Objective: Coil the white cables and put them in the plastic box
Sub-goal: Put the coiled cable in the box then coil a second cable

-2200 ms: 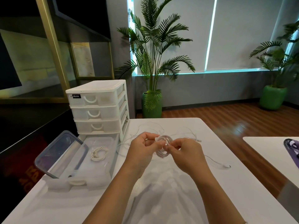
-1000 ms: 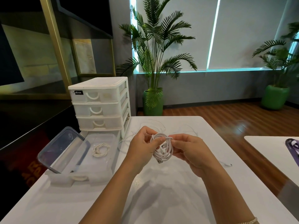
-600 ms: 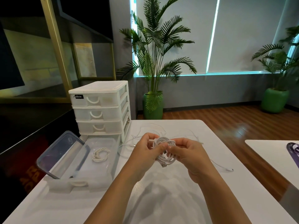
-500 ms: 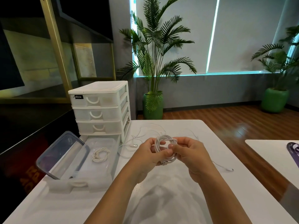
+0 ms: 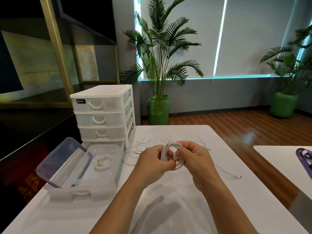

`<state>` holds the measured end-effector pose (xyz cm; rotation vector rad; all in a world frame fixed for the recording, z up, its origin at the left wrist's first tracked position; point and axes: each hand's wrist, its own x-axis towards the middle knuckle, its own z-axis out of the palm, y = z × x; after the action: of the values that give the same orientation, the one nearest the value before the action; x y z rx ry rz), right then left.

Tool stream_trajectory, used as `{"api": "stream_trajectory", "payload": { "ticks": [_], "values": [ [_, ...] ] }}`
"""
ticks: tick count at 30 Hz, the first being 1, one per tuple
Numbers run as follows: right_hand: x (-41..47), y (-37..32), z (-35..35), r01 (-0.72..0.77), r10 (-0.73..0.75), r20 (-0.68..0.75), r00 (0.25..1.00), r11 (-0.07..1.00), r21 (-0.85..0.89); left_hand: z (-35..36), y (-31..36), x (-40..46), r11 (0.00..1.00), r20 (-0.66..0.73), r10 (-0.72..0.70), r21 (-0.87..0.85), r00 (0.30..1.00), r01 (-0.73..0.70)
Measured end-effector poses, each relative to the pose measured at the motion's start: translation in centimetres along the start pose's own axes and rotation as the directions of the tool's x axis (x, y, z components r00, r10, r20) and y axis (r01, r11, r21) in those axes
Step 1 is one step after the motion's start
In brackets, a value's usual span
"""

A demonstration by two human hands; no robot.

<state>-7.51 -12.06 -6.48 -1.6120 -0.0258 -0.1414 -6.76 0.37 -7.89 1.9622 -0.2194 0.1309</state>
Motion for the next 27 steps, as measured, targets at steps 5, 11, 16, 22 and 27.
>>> {"api": "stream_trajectory", "payload": {
  "ticks": [5, 11, 16, 22, 27],
  "values": [
    [-0.05, -0.08, -0.1, -0.023, 0.022, 0.102, 0.995, 1.0, 0.012, -0.58, -0.11, 0.02, 0.992, 0.062, -0.053, -0.113, 0.997, 0.06],
    [-0.1, 0.1, -0.55, -0.036, 0.032, 0.207, 0.978, 0.999, 0.016, -0.41, -0.08, 0.17, 0.992, 0.054, -0.075, -0.095, 0.996, 0.079],
    [-0.01, 0.42, -0.62, 0.017, -0.008, 0.193, 0.981, 0.999, -0.042, -0.84, -0.38, 0.22, 0.985, 0.069, -0.109, -0.128, 0.992, 0.117],
    [0.09, 0.46, -0.54, 0.058, -0.047, 0.104, 0.994, 0.992, -0.113, -0.16, -0.19, 0.18, 0.976, 0.077, -0.124, -0.168, 0.989, 0.136],
    [0.0, 0.54, -0.39, 0.118, -0.108, 0.059, 0.992, 0.97, -0.214, 0.13, 0.07, -0.07, 0.948, 0.056, -0.156, -0.273, 0.986, 0.166]
  ]
}}
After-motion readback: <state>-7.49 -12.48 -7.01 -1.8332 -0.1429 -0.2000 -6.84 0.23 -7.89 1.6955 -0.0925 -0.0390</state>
